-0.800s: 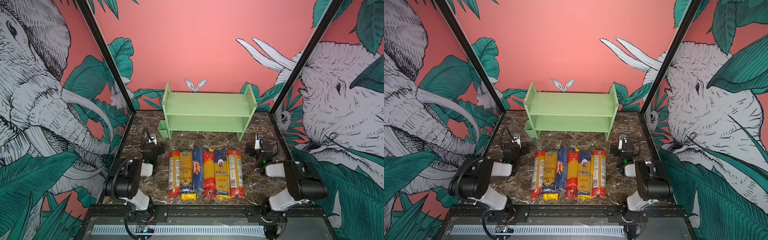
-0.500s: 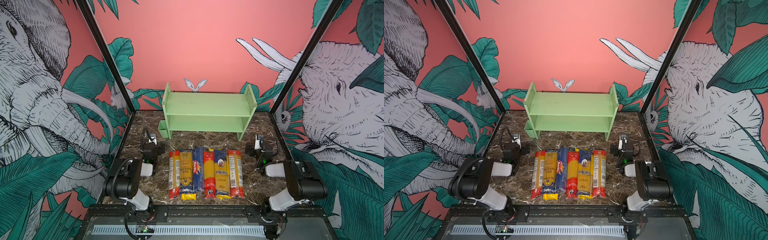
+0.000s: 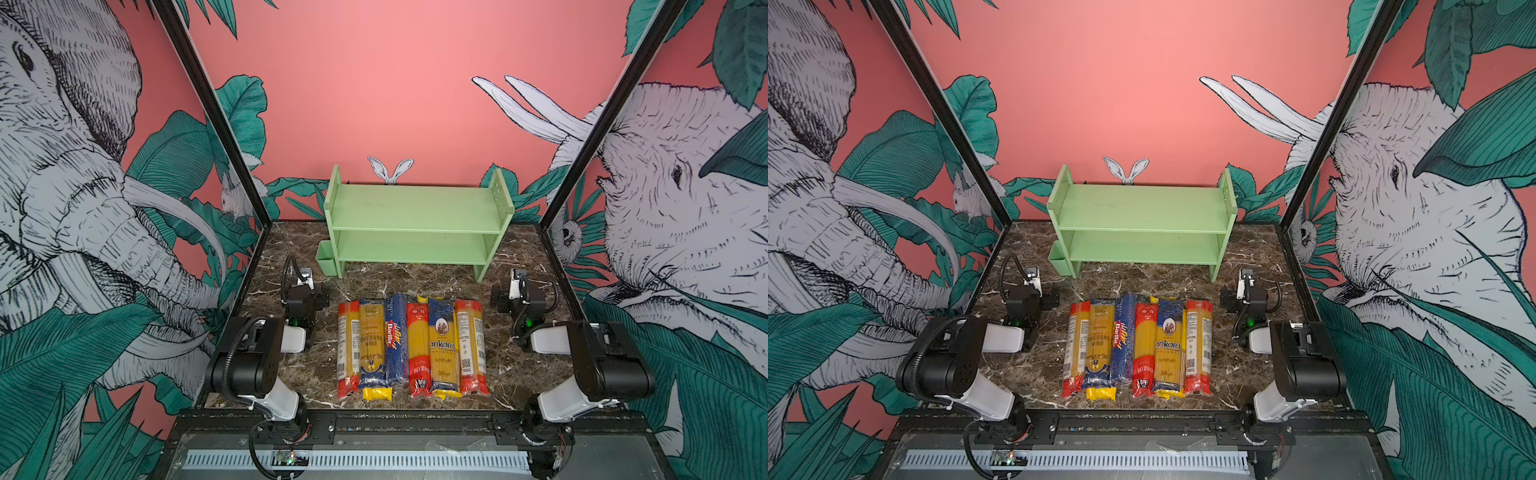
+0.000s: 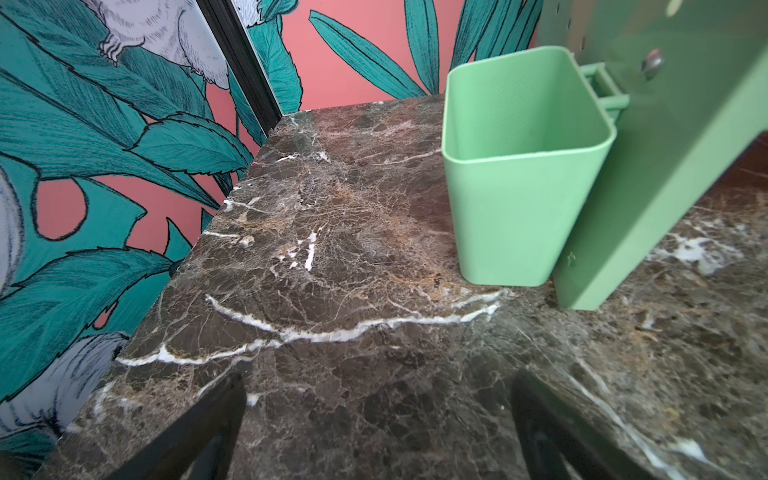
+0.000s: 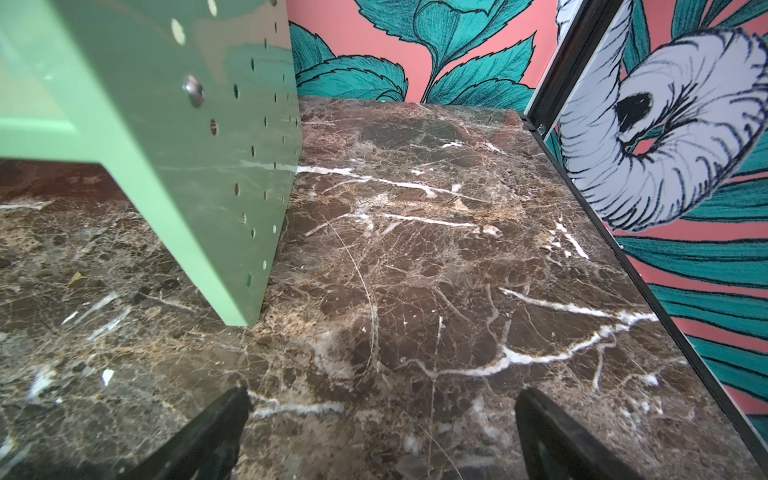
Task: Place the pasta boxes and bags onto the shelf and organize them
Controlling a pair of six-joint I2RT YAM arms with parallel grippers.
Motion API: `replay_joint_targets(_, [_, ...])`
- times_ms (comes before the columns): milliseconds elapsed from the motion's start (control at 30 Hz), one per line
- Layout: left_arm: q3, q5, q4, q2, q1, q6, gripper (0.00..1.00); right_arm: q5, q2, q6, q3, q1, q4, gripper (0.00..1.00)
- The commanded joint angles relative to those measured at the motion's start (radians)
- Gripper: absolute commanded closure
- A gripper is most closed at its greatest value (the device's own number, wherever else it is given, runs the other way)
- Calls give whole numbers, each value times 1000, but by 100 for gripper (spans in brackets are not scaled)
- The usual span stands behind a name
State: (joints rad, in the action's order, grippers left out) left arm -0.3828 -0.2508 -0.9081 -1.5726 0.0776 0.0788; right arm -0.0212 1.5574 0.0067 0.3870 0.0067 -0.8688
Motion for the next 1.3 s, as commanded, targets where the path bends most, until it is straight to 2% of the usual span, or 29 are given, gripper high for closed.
replay_joint_targets(0, [-11, -3, 3, 19, 2, 2, 0, 8, -8, -10, 15, 1, -24, 1])
replay_joint_targets(833, [-8, -2, 3, 22, 1, 2, 1, -14, -11, -5, 8, 3, -32, 1])
replay_joint_targets(967, [-6, 1, 2, 24, 2, 4, 1, -127, -67, 32, 8, 7, 16, 1])
replay_joint_targets(1167, [-19, -30, 24, 36, 7, 5, 1, -449, -208, 73, 50, 80, 233, 1])
replay_joint_targets(1233, [-29, -20, 64, 62, 10, 13, 1, -631, -246, 104, 84, 121, 303, 1])
replay_joint_targets(1267, [-39, -67, 73, 65, 23, 23, 1, -711, -261, 149, 108, 130, 356, 1])
